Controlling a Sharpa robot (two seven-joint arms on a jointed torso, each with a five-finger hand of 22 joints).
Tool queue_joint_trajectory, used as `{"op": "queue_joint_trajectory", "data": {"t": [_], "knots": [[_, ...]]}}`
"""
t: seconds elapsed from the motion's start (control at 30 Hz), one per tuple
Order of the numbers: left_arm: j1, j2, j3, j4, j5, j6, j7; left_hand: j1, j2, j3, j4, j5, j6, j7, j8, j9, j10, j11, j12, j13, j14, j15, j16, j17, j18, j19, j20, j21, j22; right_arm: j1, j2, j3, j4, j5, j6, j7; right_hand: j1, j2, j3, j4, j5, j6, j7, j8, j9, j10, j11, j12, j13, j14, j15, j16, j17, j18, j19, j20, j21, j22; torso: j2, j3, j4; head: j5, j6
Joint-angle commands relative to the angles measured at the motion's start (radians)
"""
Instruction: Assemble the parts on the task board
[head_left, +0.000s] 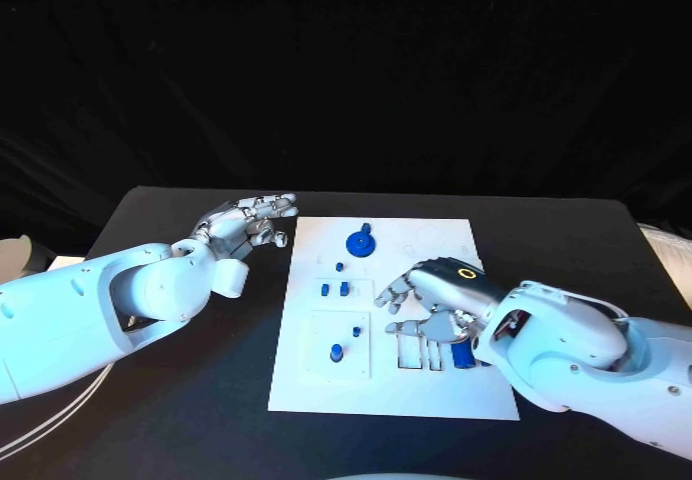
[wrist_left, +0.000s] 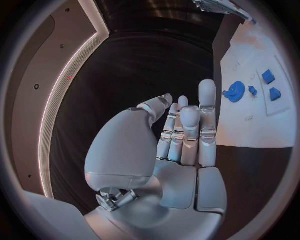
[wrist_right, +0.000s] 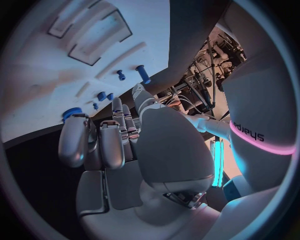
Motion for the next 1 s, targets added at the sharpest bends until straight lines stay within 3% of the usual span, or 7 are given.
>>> {"op": "queue_joint_trajectory", "data": {"t": [0.03, 0.23, 0.33, 0.4, 0.6, 0.73, 1.0], "knots": [[0.000, -0.001, -0.002, 0.012, -0.005, 0.018, 0.002, -0.002, 0.008, -0.005, -0.001, -0.004, -0.006, -0.001, 0.002, 0.000, -0.006, 0.000, 0.005, 0.002, -0.008, 0.001, -0.004, -0.001, 0.019, -0.003, 0.001, -0.006, -0.001, 0.011, -0.075, 0.000, 0.032, 0.195, -0.060, -0.051, -0.012, 0.011, -0.004, 0.015, 0.001, 0.026, -0.014, 0.010, 0.003, 0.112, -0.029, 0.046, 0.025, 0.065, -0.020, 0.037, 0.048, -0.005, 0.024, -0.015, 0.046, 0.056, -0.001, -0.0027, -0.0074, -0.020, 0.009], [0.000, -0.001, -0.008, 0.025, -0.005, 0.017, 0.002, -0.002, 0.008, -0.005, -0.001, -0.004, -0.006, -0.001, 0.002, 0.000, -0.006, 0.000, 0.005, 0.002, -0.008, 0.001, -0.004, -0.001, 0.019, -0.003, 0.001, -0.006, -0.001, 0.017, -0.191, -0.015, 0.066, 0.246, -0.048, -0.179, -0.071, -0.015, -0.053, 0.057, 0.001, 0.055, -0.047, 0.025, 0.005, 0.263, -0.065, 0.197, 0.170, 0.074, -0.052, 0.072, 0.090, -0.017, 0.049, -0.049, 0.093, 0.113, -0.003, -0.0046, -0.0190, -0.045, 0.017], [0.000, 0.000, -0.010, 0.030, -0.006, 0.017, 0.002, -0.002, 0.008, -0.005, -0.001, -0.004, -0.006, -0.001, 0.002, 0.000, -0.006, 0.000, 0.005, 0.002, -0.008, 0.001, -0.004, -0.001, 0.019, -0.003, 0.001, -0.006, -0.001, 0.016, -0.226, -0.025, 0.079, 0.245, -0.036, -0.243, -0.121, -0.018, -0.101, 0.093, 0.043, 0.055, -0.057, 0.035, 0.008, 0.312, -0.075, 0.710, 0.721, 0.080, -0.060, 0.099, 0.127, -0.024, 0.060, -0.060, 0.115, 0.142, -0.003, -0.0054, -0.0236, -0.059, 0.019], [0.000, 0.000, -0.010, 0.033, -0.009, 0.018, 0.003, -0.002, 0.008, -0.005, -0.001, -0.004, -0.006, -0.001, 0.002, 0.000, -0.006, 0.000, 0.005, 0.002, -0.008, 0.001, -0.004, -0.001, 0.019, -0.003, 0.001, -0.006, -0.001, 0.014, -0.243, -0.030, 0.087, 0.231, -0.030, -0.283, -0.109, 0.018, -0.184, 0.104, 0.094, 0.042, -0.054, 0.059, 0.019, 0.221, -0.073, 0.981, 1.041, 0.084, -0.065, 0.131, 0.169, -0.031, 0.069, -0.059, 0.141, 0.175, -0.004, -0.0058, -0.0277, -0.067, 0.019], [-0.001, 0.003, -0.011, 0.036, -0.013, 0.019, 0.003, -0.002, 0.008, -0.005, -0.001, -0.004, -0.006, -0.001, 0.002, 0.000, -0.006, 0.000, 0.005, 0.002, -0.008, 0.001, -0.004, -0.001, 0.019, -0.003, 0.001, -0.006, -0.001, 0.007, -0.266, -0.039, 0.102, 0.167, -0.012, -0.379, -0.174, 0.037, -0.250, 0.116, 0.156, 0.048, -0.059, 0.085, 0.036, 0.260, -0.071, 1.114, 1.198, 0.090, -0.057, 0.154, 0.206, -0.035, 0.077, -0.056, 0.159, 0.201, -0.006, -0.0052, -0.0329, -0.076, 0.018], [-0.001, 0.003, -0.012, 0.035, -0.014, 0.020, 0.002, -0.002, 0.008, -0.005, -0.001, -0.004, -0.006, -0.001, 0.002, 0.000, -0.006, 0.000, 0.005, 0.002, -0.008, 0.001, -0.004, -0.001, 0.019, -0.003, 0.001, -0.006, -0.001, 0.001, -0.268, -0.042, 0.103, 0.129, 0.006, -0.407, -0.193, 0.046, -0.273, 0.118, 0.168, 0.052, -0.062, 0.098, 0.047, 0.272, -0.073, 1.154, 1.246, 0.091, -0.059, 0.159, 0.214, -0.036, 0.079, -0.057, 0.163, 0.207, -0.006, -0.0065, -0.0286, -0.078, 0.017], [-0.002, 0.001, -0.012, 0.033, -0.014, 0.019, 0.002, -0.003, 0.007, -0.006, -0.001, -0.005, -0.007, -0.001, 0.003, 0.000, -0.007, 0.000, 0.007, 0.002, -0.008, 0.001, -0.004, -0.002, 0.019, -0.003, 0.001, -0.007, -0.002, -0.015, -0.250, -0.044, 0.095, 0.097, 0.043, -0.418, -0.202, 0.051, -0.285, 0.119, 0.174, 0.053, -0.064, 0.105, 0.055, 0.273, -0.075, 1.162, 1.258, 0.092, -0.060, 0.162, 0.217, -0.037, 0.080, -0.058, 0.166, 0.211, -0.005, -0.0066, -0.0299, -0.071, 0.015]]}}
